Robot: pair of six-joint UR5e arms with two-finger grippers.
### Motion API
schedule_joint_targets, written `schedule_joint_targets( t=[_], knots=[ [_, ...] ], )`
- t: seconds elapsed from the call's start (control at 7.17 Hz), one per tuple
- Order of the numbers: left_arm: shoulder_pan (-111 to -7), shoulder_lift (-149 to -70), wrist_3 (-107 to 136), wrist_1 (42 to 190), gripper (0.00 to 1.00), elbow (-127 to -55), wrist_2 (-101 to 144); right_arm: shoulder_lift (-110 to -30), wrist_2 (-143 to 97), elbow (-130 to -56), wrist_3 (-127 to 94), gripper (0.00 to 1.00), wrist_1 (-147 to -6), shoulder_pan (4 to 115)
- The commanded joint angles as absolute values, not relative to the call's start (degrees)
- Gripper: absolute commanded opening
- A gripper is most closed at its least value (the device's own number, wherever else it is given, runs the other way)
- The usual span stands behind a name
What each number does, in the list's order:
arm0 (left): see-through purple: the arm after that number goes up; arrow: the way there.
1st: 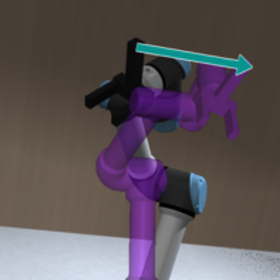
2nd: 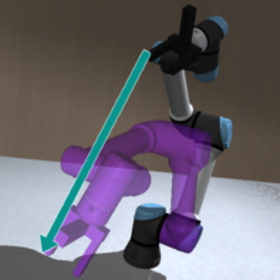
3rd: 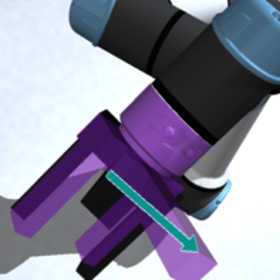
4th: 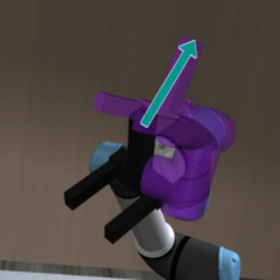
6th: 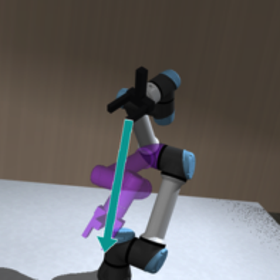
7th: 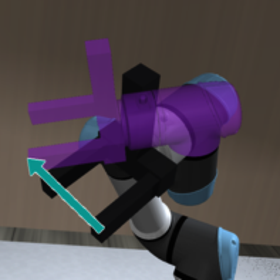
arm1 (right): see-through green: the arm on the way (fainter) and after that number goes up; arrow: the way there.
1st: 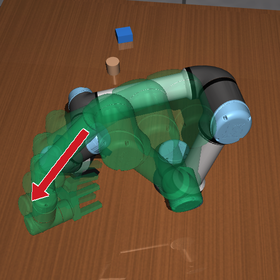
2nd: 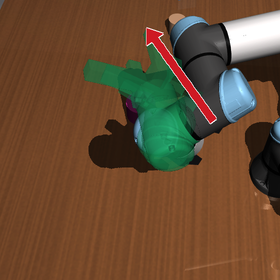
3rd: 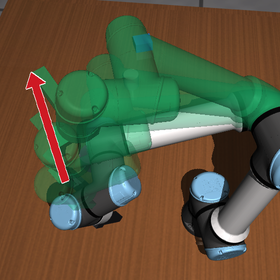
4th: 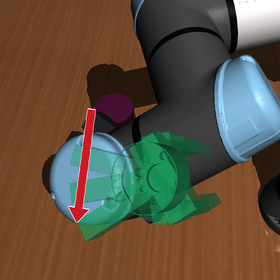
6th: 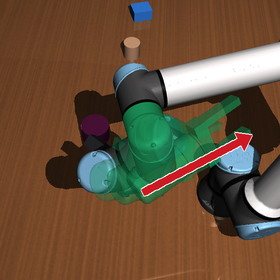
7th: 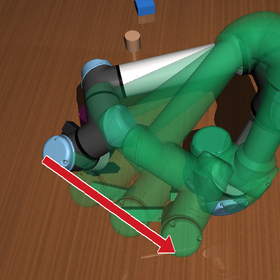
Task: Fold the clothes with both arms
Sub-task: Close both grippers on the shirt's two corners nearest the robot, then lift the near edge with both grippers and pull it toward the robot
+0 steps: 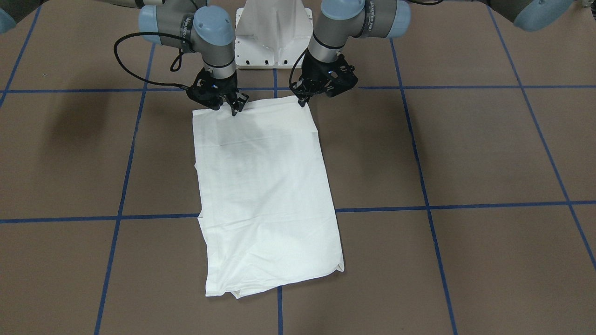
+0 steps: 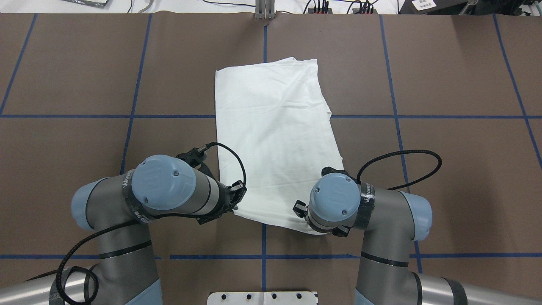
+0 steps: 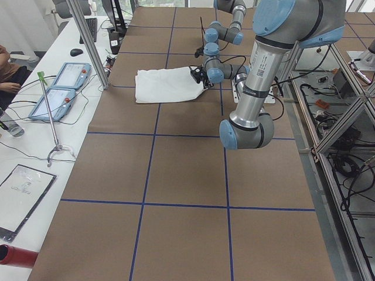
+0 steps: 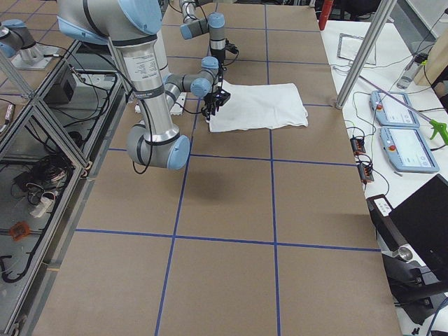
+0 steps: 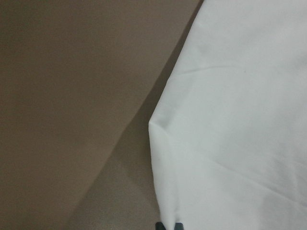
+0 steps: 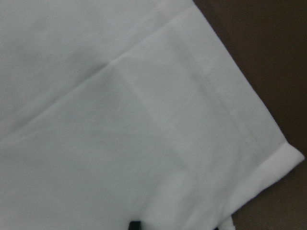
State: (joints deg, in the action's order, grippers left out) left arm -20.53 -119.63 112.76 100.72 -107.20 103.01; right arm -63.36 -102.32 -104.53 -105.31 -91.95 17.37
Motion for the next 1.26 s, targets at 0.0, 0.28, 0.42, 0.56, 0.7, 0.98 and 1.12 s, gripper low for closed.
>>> schedule_joint_targets(
  t=[0.0,0.28,0.42,0.56,0.7,0.98,1.12],
  knots=[
    [-20.5,-119.8,112.8,100.7,0.00,-107.2,103.0,-62.4,-102.3,-104.5,-105.6,0.00,-92.0,17.4],
    [-20.6,-119.7,112.8,100.7,0.00,-107.2,103.0,-61.8,-102.2,-104.8,-105.6,0.00,-92.0,17.3],
    [-20.6,-119.8,112.8,100.7,0.00,-107.3,103.0,-61.6,-101.3,-105.2,-105.8,0.00,-92.0,17.3],
    [-20.6,-119.6,112.8,100.6,0.00,-107.9,103.1,-61.8,-101.2,-105.5,-105.7,0.00,-92.1,17.3],
    [-20.7,-119.3,112.9,100.6,0.00,-108.6,103.1,-62.2,-101.6,-106.8,-105.7,0.00,-92.3,17.3],
    [-20.0,-118.2,113.4,100.5,0.00,-110.1,103.0,-64.0,-101.6,-112.9,-105.7,0.00,-93.7,16.4],
    [-19.5,-116.7,113.4,100.2,0.00,-112.6,103.1,-64.1,-101.7,-116.2,-105.7,0.00,-96.4,15.5]
  ],
)
